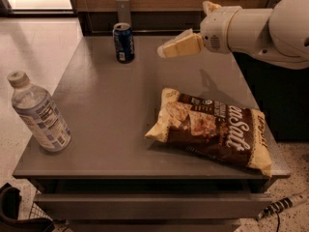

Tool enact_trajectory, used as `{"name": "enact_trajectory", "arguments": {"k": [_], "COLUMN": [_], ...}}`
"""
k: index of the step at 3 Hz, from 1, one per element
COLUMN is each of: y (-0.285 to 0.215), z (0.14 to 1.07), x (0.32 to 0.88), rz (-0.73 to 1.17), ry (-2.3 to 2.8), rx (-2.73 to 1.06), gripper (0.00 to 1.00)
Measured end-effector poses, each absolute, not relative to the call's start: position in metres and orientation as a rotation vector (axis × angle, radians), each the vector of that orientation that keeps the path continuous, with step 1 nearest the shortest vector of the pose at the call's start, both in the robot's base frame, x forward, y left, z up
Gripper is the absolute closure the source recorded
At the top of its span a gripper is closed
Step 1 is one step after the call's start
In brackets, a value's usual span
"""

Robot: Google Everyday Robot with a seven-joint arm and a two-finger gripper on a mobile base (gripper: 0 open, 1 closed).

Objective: Move pepsi can near blue plastic bottle

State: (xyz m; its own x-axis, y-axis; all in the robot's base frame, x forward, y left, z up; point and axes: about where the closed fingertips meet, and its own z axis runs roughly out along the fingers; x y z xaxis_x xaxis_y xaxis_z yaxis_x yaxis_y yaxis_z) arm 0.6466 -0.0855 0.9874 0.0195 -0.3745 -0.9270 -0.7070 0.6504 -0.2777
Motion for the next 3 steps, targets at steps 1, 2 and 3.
{"name": "enact_trajectory", "arguments": {"k": [1,2,3], "y": [-0.06,-0.028,0.005], "z": [0.959,0.935,0.918], "x": [0.675,0.709,0.739], "rz": [0.365,0.414,0.461], "ry": [1.603,1.596,1.58], "rx": [-0.912,-0.908,-0.899], "gripper": [0.0,0.0,0.0]}}
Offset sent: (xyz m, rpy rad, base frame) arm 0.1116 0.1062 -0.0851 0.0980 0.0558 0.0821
